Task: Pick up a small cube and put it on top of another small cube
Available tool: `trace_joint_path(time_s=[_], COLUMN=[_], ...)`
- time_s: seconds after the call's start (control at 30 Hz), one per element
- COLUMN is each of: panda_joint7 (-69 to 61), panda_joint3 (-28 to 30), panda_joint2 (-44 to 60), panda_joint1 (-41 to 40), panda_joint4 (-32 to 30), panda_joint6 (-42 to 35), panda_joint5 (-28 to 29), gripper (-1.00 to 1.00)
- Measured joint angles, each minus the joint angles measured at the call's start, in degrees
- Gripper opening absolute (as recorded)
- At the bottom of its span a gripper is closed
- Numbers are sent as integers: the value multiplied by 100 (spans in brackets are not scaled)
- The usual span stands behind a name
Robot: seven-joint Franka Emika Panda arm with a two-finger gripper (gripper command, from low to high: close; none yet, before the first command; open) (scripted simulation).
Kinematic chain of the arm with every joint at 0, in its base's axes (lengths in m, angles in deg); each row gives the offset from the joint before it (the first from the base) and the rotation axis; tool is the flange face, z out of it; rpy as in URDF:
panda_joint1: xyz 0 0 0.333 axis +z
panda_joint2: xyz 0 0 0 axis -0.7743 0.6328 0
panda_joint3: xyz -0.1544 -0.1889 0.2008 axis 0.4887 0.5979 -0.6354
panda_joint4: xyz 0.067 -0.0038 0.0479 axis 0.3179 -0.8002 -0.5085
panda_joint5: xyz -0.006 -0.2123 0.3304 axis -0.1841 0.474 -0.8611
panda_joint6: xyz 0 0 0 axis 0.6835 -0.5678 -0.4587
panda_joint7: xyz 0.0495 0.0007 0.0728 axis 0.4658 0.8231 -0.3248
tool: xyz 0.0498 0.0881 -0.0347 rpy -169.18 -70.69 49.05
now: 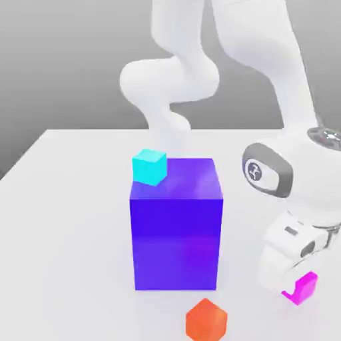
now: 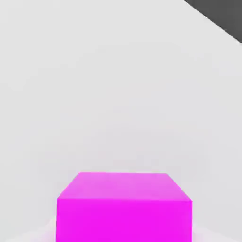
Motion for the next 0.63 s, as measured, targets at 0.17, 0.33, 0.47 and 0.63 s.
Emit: trace_joint_path(time_s=[0.17,0.33,0.47,0.63], panda_joint7=[-921,-1776,-1333,-1015], panda_joint3=[-538,-585,-466,-241], panda_joint2=[-1021,-1786,-1118,-731], panda_joint1=[175,706,658,797], panda_joint4=[-787,-1491,-1520,-1500], panda_joint6=[-192,-199,457,798], panda_joint5=[-633,-1226,-549,-103], gripper=[-100,-100,-100,100])
